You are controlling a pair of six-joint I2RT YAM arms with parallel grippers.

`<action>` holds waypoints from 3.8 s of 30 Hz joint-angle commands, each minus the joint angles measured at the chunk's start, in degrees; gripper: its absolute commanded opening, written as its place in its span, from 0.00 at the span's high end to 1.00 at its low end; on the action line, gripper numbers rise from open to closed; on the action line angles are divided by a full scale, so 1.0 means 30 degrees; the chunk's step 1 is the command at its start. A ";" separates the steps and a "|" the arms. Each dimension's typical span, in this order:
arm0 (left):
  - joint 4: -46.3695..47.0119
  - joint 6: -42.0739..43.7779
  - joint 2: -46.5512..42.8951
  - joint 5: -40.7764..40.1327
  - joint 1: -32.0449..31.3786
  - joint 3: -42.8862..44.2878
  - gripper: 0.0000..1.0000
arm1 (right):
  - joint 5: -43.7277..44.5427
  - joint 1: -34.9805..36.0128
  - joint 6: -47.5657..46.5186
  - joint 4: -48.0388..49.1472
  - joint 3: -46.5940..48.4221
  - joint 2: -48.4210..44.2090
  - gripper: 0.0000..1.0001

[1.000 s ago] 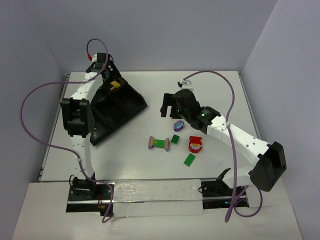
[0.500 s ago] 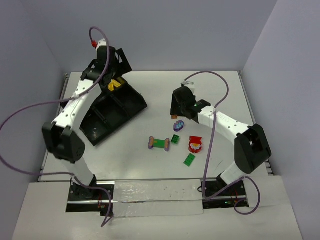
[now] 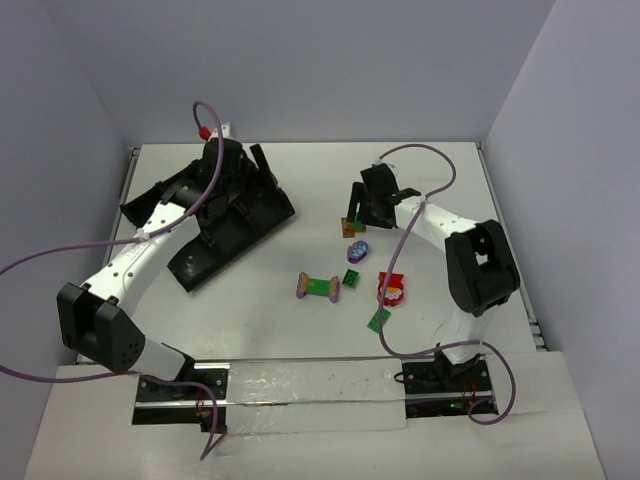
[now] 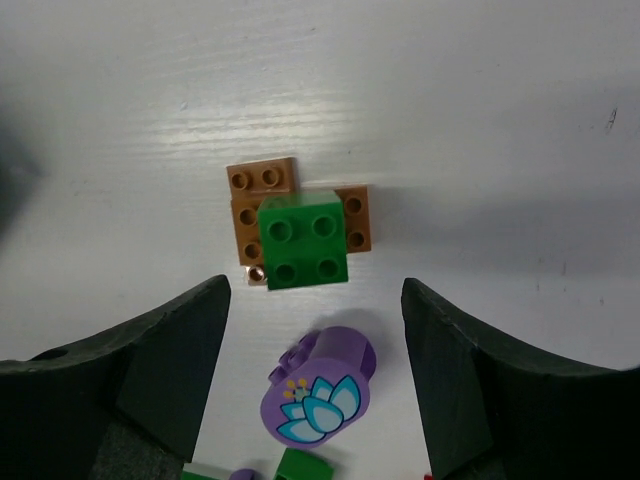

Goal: Sort the legos into containers by color

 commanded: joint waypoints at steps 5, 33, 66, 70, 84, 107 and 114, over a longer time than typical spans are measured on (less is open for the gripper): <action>0.0444 -0.0107 -0.0324 0.0179 -0.0450 0.0295 0.01 | -0.1543 -0.0619 -0.0185 0.1576 0.1412 0.1681 0.31; -0.1855 0.0728 0.8784 -0.0129 -0.4579 0.6924 0.04 | 0.1122 -0.2199 0.0471 0.1519 -0.2873 -0.5278 1.00; -0.4370 0.0831 2.0711 -0.5231 -0.7218 1.6169 0.39 | 0.1990 -0.4310 0.0448 0.0552 -0.6036 -1.1554 1.00; -0.3366 0.0978 1.9204 -0.5080 -0.7218 1.4034 0.58 | 0.1781 -0.4310 0.0560 0.0552 -0.5923 -1.1539 1.00; -0.1458 0.2656 1.2468 -0.6145 -0.6897 1.0811 1.00 | 0.1572 -0.4310 0.0555 0.0249 -0.5615 -1.2148 1.00; -0.0728 -0.0450 1.0508 -0.4107 0.0567 0.7329 1.00 | 0.0737 -0.4080 0.0495 0.0083 -0.5264 -1.2144 1.00; -0.1859 -0.0729 1.1906 -0.4625 0.0663 0.8356 0.54 | 0.0865 -0.4076 0.0341 0.0018 -0.5177 -1.2040 1.00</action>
